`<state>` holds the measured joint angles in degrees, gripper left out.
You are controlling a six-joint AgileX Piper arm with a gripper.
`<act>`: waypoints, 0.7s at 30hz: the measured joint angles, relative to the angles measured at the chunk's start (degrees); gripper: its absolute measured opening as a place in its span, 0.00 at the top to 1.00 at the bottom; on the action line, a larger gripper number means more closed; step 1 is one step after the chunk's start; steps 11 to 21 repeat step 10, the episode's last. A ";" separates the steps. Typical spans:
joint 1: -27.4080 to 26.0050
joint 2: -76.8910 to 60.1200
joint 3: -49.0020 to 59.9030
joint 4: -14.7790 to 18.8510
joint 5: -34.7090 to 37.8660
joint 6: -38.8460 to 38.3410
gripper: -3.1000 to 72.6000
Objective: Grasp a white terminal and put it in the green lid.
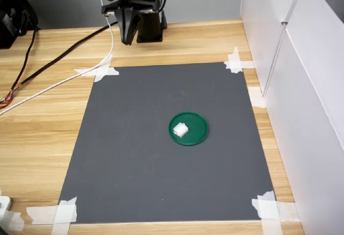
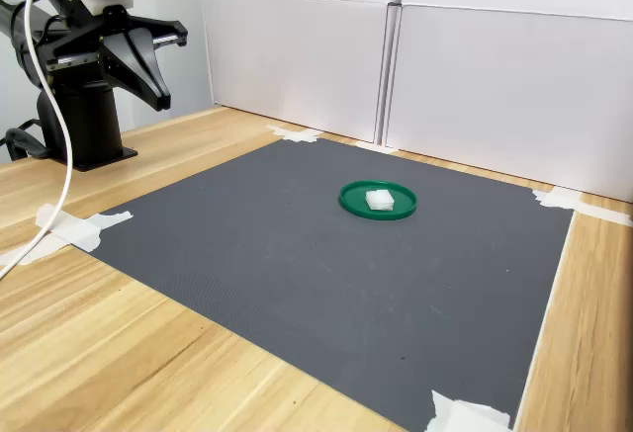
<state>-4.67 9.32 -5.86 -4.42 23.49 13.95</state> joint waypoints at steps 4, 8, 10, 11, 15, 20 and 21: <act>-0.08 -2.60 0.82 0.00 -0.19 0.00 0.99; -0.08 -3.92 2.25 0.00 -0.49 0.00 0.99; -0.08 -4.11 3.08 0.00 -0.87 0.00 0.99; -0.08 -4.11 3.08 0.00 -0.87 0.00 0.99; -0.08 -4.11 3.08 0.00 -0.87 0.00 0.99; -0.08 -4.11 3.08 0.00 -0.87 0.00 0.99; -0.08 -4.11 3.08 0.00 -0.87 0.00 0.99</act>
